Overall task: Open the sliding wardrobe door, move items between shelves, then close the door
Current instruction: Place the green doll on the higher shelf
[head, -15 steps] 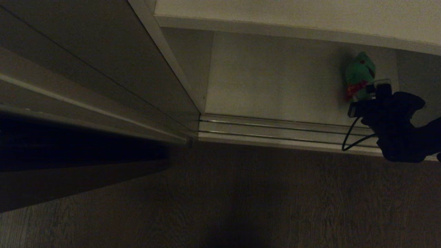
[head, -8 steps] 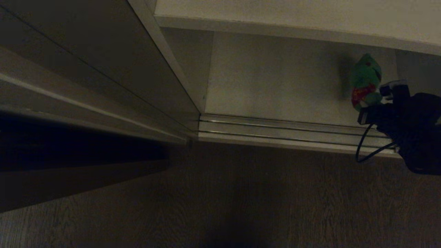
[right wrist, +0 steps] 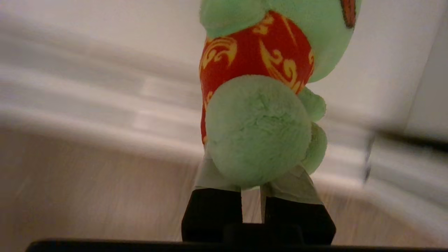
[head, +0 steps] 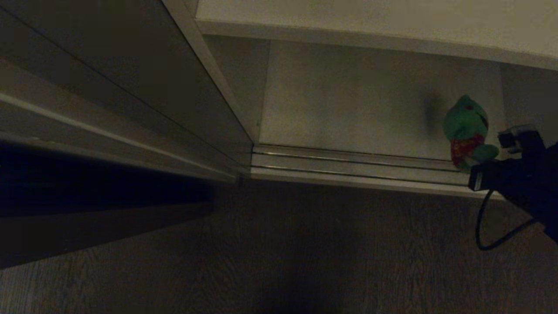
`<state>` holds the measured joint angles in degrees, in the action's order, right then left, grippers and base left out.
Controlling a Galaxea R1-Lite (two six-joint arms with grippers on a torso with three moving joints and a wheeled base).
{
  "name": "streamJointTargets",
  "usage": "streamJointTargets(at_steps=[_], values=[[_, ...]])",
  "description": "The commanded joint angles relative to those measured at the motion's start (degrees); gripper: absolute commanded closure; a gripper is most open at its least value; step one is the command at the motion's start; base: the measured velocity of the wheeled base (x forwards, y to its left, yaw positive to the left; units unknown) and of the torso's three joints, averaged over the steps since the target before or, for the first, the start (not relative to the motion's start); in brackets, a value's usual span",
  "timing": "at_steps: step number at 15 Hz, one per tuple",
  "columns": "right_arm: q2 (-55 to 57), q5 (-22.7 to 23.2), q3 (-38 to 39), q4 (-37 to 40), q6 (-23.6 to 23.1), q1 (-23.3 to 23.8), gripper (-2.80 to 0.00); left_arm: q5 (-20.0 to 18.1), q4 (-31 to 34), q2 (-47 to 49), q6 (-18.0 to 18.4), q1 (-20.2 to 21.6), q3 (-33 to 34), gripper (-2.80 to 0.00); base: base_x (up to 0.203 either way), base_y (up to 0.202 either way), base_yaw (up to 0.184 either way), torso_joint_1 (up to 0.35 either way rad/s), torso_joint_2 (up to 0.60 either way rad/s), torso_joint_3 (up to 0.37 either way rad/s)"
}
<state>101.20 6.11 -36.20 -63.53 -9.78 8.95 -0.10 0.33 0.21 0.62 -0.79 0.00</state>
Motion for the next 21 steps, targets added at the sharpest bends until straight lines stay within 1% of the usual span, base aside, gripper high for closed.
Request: streamJointTargets(at_steps=[1,2,4,8,9,12,14,18,21], values=[[-7.1,0.4,10.2,-0.4,-0.2,-0.1,0.00,0.0,0.0,0.0,0.0,0.0,0.0,0.00,0.000,0.000,0.000,0.000,0.00,0.000],[-9.5,0.7,13.7,-0.4,-0.2,-0.2,0.00,0.0,0.0,0.0,0.0,0.0,0.0,0.00,0.000,0.000,0.000,0.000,0.00,0.000],[-13.5,0.9,17.5,0.1,-0.1,-0.3,0.00,0.0,0.0,0.0,0.0,0.0,0.0,0.00,0.000,0.000,0.000,0.000,0.00,0.000],[-21.9,1.1,32.4,0.9,-0.5,-1.3,0.00,0.0,0.0,0.0,0.0,0.0,0.0,0.00,0.000,0.000,0.000,0.000,0.00,0.000],[-25.3,1.0,34.4,1.3,-0.5,-1.3,0.00,0.0,0.0,0.0,0.0,0.0,0.0,0.00,0.000,0.000,0.000,0.000,0.00,0.000],[-36.2,0.2,35.9,7.3,-0.1,-1.3,0.00,0.0,0.0,0.0,0.0,0.0,0.0,0.00,0.000,0.000,0.000,0.000,0.00,0.000],[-42.6,-2.2,36.2,12.2,0.2,-1.4,0.00,0.0,0.0,0.0,0.0,0.0,0.0,0.00,0.000,0.000,0.000,0.000,0.00,0.000],[-56.8,-4.7,36.3,23.7,0.2,-2.7,0.00,0.0,0.0,0.0,0.0,0.0,0.0,0.00,0.000,0.000,0.000,0.000,0.00,0.000],[-65.3,-6.9,36.3,32.7,3.1,-4.2,0.00,0.0,0.0,0.0,0.0,0.0,0.0,0.00,0.000,0.000,0.000,0.000,0.00,0.000]])
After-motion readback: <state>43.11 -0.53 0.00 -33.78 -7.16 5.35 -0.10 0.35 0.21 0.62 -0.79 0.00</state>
